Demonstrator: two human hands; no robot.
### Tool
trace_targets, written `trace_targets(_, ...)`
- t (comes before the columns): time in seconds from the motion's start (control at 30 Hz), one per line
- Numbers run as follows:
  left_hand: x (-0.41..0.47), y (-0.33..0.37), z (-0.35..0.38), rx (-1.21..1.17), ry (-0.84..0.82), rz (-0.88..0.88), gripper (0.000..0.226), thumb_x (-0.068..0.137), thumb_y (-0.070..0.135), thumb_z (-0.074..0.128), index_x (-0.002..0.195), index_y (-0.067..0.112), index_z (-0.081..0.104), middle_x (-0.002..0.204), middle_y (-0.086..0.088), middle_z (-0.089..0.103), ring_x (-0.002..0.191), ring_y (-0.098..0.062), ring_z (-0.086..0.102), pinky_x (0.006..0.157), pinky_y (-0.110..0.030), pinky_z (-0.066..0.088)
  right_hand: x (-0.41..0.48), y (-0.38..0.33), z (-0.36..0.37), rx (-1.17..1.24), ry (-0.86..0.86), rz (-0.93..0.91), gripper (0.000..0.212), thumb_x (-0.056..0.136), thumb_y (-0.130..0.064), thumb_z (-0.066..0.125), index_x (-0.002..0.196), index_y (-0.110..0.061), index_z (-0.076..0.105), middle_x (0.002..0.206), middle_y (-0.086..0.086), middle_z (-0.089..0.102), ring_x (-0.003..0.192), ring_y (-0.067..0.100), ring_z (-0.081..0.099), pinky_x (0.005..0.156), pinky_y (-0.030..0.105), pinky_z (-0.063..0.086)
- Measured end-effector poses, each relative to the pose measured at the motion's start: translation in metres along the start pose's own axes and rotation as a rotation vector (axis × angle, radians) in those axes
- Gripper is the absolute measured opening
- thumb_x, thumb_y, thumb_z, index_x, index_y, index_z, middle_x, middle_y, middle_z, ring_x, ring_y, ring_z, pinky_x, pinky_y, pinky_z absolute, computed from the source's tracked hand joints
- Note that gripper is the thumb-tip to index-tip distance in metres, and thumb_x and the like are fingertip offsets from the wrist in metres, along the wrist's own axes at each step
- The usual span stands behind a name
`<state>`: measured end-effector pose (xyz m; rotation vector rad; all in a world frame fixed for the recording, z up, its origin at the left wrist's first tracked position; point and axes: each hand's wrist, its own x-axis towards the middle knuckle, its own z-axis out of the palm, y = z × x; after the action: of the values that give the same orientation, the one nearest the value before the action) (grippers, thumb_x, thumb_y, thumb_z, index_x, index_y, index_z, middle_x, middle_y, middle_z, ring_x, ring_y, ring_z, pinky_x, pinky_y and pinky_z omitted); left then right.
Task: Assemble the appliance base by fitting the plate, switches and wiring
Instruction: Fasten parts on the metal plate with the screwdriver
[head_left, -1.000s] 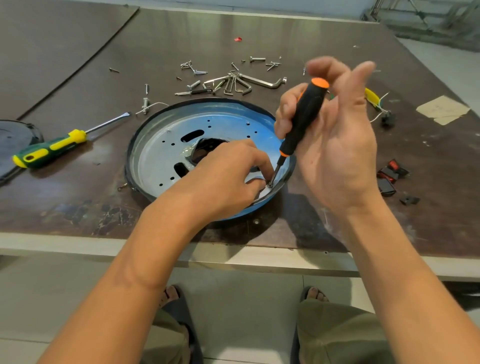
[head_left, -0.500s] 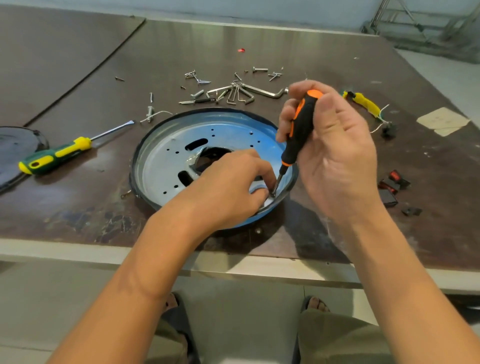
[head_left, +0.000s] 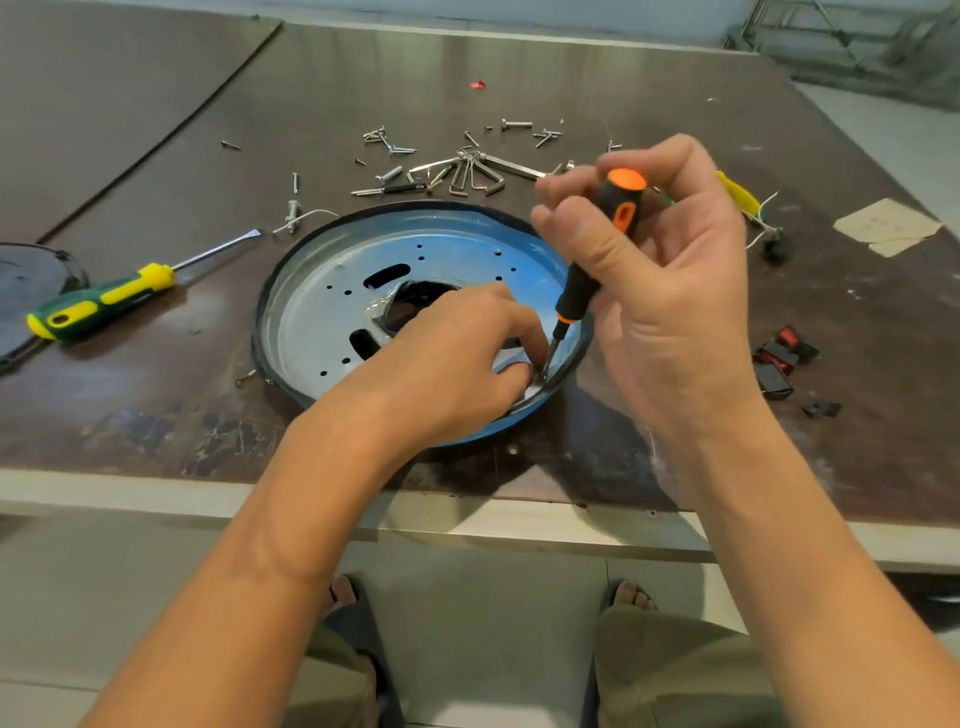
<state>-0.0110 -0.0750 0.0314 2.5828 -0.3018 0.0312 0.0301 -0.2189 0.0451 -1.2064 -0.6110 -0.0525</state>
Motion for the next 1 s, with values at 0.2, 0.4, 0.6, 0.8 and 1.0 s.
trace_targets(0.2,0.0004,-0.0006,0.0002,0.017,0.0,-0.003,0.014,0.092,0.025,0.062,0.096,0.036,0.07,0.107,0.006,0.06,0.101,-0.014,0.055,0.091,-0.039,0.048,0.0001,0.0009,-0.0006,0.108,-0.007,0.054,0.014,0.104,-0.019,0.043,0.108,-0.008,0.051,0.081,0.006,0.063,0.087,0.028,0.062,0.089,0.05,0.047)
trace_targets(0.4,-0.0003,0.0003,-0.0003,-0.004,-0.002,-0.012,0.012,0.092,0.027,0.061,0.092,0.039,0.066,0.105,0.007,0.058,0.1,-0.013,0.054,0.09,-0.04,0.048,-0.002,0.0006,-0.0008,0.099,0.006,0.077,0.01,0.1,-0.006,0.051,0.108,-0.008,0.056,0.099,0.008,0.068,0.108,0.028,0.064,0.099,0.061,0.049)
trace_targets(0.6,-0.0004,-0.0004,-0.0004,0.011,0.001,-0.003,0.012,0.092,0.027,0.063,0.096,0.036,0.07,0.109,0.006,0.06,0.103,-0.015,0.056,0.091,-0.042,0.049,0.0005,0.0014,0.0015,0.109,-0.04,0.025,0.006,0.101,-0.009,0.051,0.106,-0.009,0.048,0.085,0.006,0.065,0.07,0.021,0.059,0.073,0.044,0.048)
trace_targets(0.8,0.0003,0.0005,-0.0001,0.007,-0.006,-0.016,0.013,0.093,0.028,0.061,0.094,0.038,0.068,0.109,0.007,0.059,0.103,-0.013,0.055,0.092,-0.041,0.048,0.0025,-0.0026,-0.0025,0.132,-0.02,0.091,0.018,0.105,-0.01,0.042,0.113,-0.002,0.056,0.092,0.007,0.065,0.084,0.021,0.06,0.076,0.034,0.052)
trace_targets(1.0,-0.0003,0.0014,-0.0011,-0.004,-0.005,-0.013,0.013,0.092,0.027,0.062,0.092,0.038,0.067,0.109,0.005,0.059,0.102,-0.014,0.054,0.092,-0.041,0.048,0.001,-0.0015,0.0034,0.026,0.024,0.022,0.008,0.098,-0.01,0.057,0.1,-0.011,0.049,0.077,0.004,0.064,0.067,0.022,0.058,0.064,0.033,0.046)
